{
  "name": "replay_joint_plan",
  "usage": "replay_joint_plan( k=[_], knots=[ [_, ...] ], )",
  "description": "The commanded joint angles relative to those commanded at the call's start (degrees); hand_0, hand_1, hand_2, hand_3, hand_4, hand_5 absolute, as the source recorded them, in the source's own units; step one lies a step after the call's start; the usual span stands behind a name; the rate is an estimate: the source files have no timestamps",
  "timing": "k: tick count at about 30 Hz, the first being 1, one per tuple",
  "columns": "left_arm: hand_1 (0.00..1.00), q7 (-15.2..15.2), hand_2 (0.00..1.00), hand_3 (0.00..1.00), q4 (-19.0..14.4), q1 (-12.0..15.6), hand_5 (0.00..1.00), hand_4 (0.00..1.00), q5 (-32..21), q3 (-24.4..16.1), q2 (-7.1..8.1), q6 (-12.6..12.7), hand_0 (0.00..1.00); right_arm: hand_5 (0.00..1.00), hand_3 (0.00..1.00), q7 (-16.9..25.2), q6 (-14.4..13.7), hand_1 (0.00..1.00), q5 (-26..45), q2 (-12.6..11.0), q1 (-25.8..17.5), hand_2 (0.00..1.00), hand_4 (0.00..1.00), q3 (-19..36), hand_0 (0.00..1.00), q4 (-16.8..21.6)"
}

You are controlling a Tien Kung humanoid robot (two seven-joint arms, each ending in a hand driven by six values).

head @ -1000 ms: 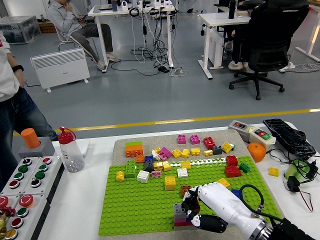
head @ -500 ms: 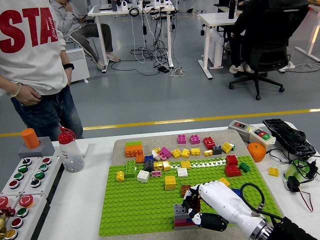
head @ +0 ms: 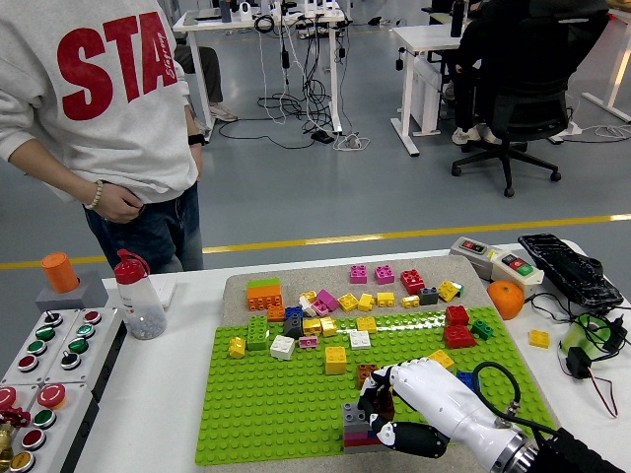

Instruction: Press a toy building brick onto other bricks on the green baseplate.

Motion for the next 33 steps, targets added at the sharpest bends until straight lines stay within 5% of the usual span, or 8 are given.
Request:
replay_joint_plan(
  k=[33],
  knots=[
    [0.680,0.3,0.705,0.576,0.0,0.6,0.998,0.303,0.8,-0.4,-0.10,0.0,0.659,0.410,0.504,-0.1,0.2,0.497,0.2,-0.2,-0.2,0.514,0.339,-0.3,0.452,0.2]
  ],
)
